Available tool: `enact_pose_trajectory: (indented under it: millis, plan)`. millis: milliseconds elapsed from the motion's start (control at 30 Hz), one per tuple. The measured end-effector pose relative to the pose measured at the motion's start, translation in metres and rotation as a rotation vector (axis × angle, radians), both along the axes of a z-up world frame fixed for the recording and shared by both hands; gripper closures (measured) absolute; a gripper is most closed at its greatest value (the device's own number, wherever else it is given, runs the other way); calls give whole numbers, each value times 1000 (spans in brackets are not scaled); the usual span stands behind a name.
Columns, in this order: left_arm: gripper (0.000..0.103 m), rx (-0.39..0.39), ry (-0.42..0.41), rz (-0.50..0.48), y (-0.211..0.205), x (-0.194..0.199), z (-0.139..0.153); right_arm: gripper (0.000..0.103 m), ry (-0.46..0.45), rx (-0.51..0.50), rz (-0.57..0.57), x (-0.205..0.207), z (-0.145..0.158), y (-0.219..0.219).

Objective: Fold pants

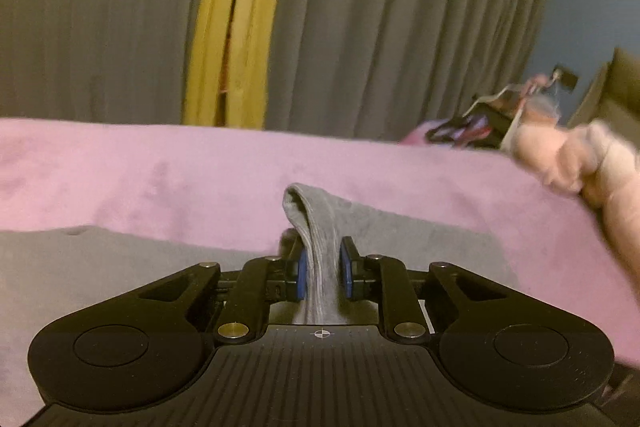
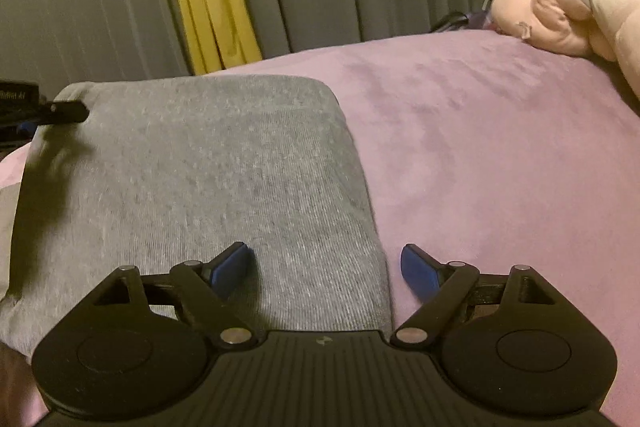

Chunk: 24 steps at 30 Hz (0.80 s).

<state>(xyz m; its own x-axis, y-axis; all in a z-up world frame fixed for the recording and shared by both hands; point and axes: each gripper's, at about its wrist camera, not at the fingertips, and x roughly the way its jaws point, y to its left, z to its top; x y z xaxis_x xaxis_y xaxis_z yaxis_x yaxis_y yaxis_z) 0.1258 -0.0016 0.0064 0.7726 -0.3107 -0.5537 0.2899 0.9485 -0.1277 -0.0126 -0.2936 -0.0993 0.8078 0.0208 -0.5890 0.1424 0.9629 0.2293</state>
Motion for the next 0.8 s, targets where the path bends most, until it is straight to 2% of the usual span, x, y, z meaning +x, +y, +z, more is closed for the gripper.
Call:
enact_pose_trajectory:
  millis: [67,100,133,200,233,300,400,467,533,600,700,800]
  plan:
    - [85,114,66,100,2,9,-17,17,22,-15,4,3,-2,2]
    - [85,173,109,146,5,14,-27,16,35,-23,-1,4,-4,4]
    - [82,197,157,172,10,16,-35,15,37,-22,-7,3,-3,4]
    - [70,125,182,156,22,4,-35,15,29,-16,-17,0,0,4]
    - [59,95,184,146,25,-3,-32,15,18,-23,-25,-1,1,3]
    - [54,58,170,127,28,-20,-23,15,-14,-37,-32,-5,4,5]
    - [41,51,180,89,21,-40,-18,15,-67,-71,-13,-8,9,11]
    - [43,61,229,66,16,-39,-27,15,-68,-102,10,-9,11,17]
    - [43,80,287,79,11,-34,-40,15,-28,-138,16,-4,7,23]
    - [43,71,291,99,8,-33,-42,15,9,-144,12,1,2,24]
    - [58,60,310,86,4,-33,-38,15,4,-121,-3,-1,2,21]
    - [62,41,341,76,2,-29,-39,15,-26,-140,4,-4,4,25]
